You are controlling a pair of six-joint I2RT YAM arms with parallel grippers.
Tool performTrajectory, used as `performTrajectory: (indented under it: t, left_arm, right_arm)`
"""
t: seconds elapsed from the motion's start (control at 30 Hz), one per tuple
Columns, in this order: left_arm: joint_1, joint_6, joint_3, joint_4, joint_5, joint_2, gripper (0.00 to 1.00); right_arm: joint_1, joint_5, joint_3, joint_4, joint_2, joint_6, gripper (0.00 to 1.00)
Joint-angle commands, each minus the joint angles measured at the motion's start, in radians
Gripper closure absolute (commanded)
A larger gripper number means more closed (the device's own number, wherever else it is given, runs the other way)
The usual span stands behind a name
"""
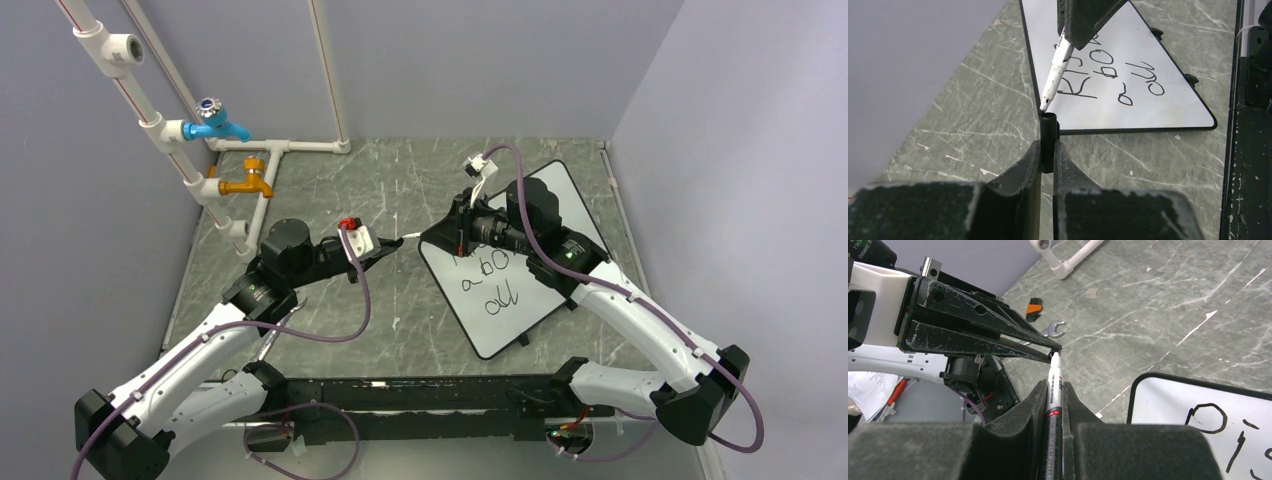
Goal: Write a sentence on the whiteboard
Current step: Insert the whiteboard marker without the cap into the pen cap.
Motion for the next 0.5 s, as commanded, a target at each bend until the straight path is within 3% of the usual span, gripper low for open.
performTrajectory:
  t: [0.0,0.47]
  left_arm:
    - [0.0,-0.014,0.005,0.056,0.032,-0.007,1.0]
    - [0.001,-0.045,0.014,0.055,0.022,0.0,1.0]
  right_arm:
    - [0.003,0.001,-0.013,0.051,-0.011,0.013,1.0]
    - [0.002,-0.008,-0.036,0.05,-0.022,0.025,1.0]
